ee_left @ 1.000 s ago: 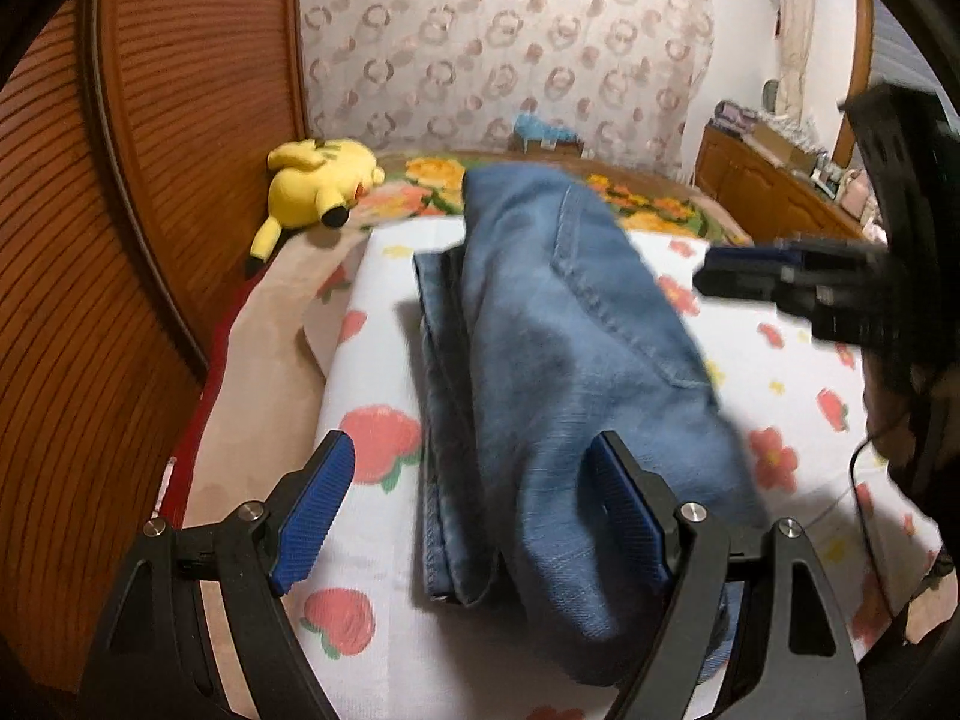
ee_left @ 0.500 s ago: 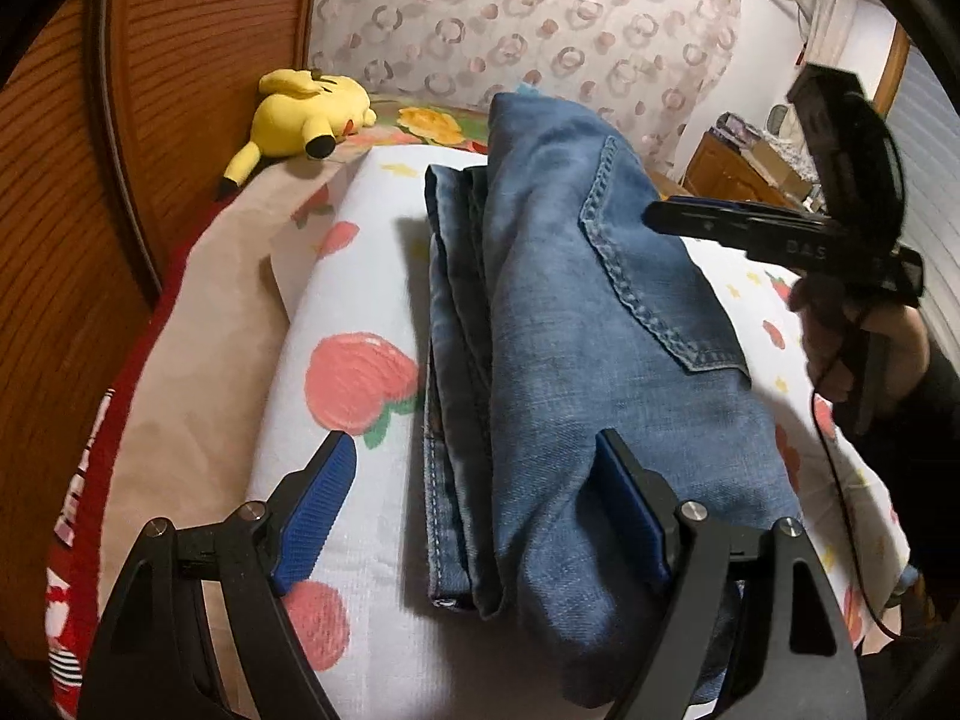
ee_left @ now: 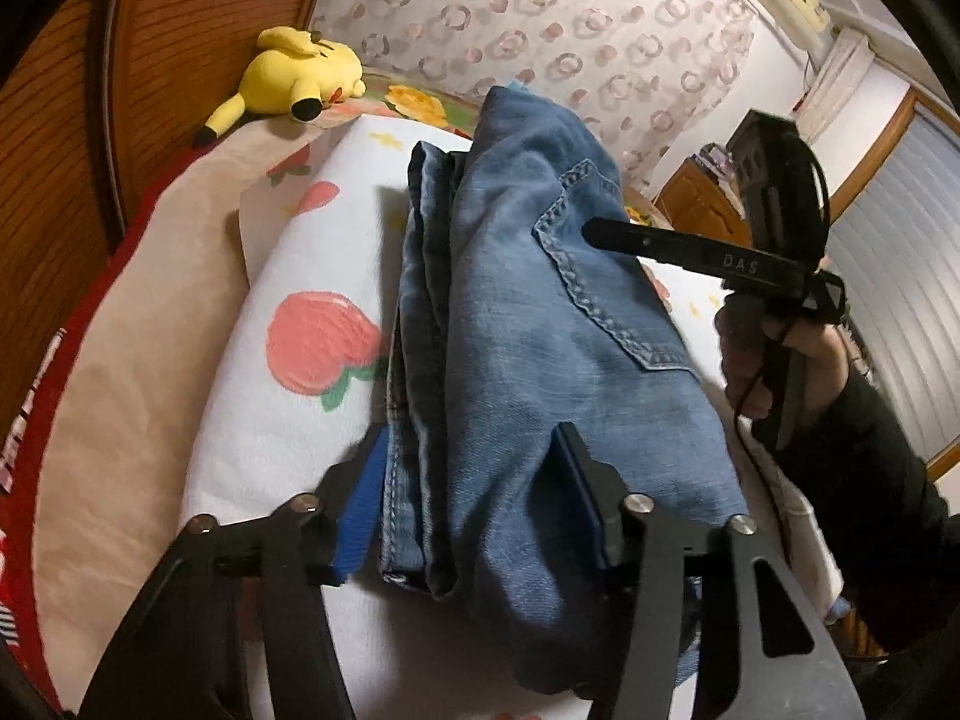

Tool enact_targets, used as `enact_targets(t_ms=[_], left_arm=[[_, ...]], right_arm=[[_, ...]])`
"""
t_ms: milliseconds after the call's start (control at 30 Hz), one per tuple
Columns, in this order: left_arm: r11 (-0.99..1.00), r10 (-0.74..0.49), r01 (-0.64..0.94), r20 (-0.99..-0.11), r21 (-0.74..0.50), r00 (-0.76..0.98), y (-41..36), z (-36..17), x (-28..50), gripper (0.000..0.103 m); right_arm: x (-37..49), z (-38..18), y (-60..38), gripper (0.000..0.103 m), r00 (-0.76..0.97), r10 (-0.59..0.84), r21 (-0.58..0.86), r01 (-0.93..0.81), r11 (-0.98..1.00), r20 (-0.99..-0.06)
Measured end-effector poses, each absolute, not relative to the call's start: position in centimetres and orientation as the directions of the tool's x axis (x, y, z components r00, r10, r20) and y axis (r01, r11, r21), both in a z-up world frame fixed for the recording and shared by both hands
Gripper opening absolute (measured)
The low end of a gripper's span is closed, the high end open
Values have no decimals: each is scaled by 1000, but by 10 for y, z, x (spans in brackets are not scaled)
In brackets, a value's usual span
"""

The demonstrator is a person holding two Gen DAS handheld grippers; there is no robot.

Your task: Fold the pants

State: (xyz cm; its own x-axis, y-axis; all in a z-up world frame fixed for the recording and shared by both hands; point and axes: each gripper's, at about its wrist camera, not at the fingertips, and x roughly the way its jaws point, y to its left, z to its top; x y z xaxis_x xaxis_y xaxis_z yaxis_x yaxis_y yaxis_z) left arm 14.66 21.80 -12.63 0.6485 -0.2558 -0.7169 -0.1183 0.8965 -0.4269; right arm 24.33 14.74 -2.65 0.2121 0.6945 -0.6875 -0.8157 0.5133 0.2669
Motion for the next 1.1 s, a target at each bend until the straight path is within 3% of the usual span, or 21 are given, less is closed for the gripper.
enact_targets(t_ms=[167, 267, 333, 400, 767, 1100], left_arm=[[909, -263, -78, -710, -409, 653, 210, -119, 146, 28], [915, -259, -70, -711, -398, 654, 210, -116, 144, 23], [913, -260, -70, -704, -402, 661, 212, -113, 142, 20], [913, -262, -63, -697, -404, 668, 214, -109, 140, 18], [937, -180, -73, -650, -342, 738, 246, -70, 138, 13], [963, -123, -72, -662, -259, 739, 277, -59, 198, 13]], right_arm=[[255, -37, 154, 66, 136, 714, 330, -817, 473, -687], [254, -30, 150, 49, 131, 720, 325, -828, 458, -681], [256, -22, 147, 31, 121, 742, 338, -833, 437, -659], [253, -12, 146, 26, 125, 757, 323, -851, 414, -642], [238, 32, 145, 22, 175, 831, 267, -895, 358, -528], [269, 26, 153, 22, 271, 812, 253, -857, 448, -517]])
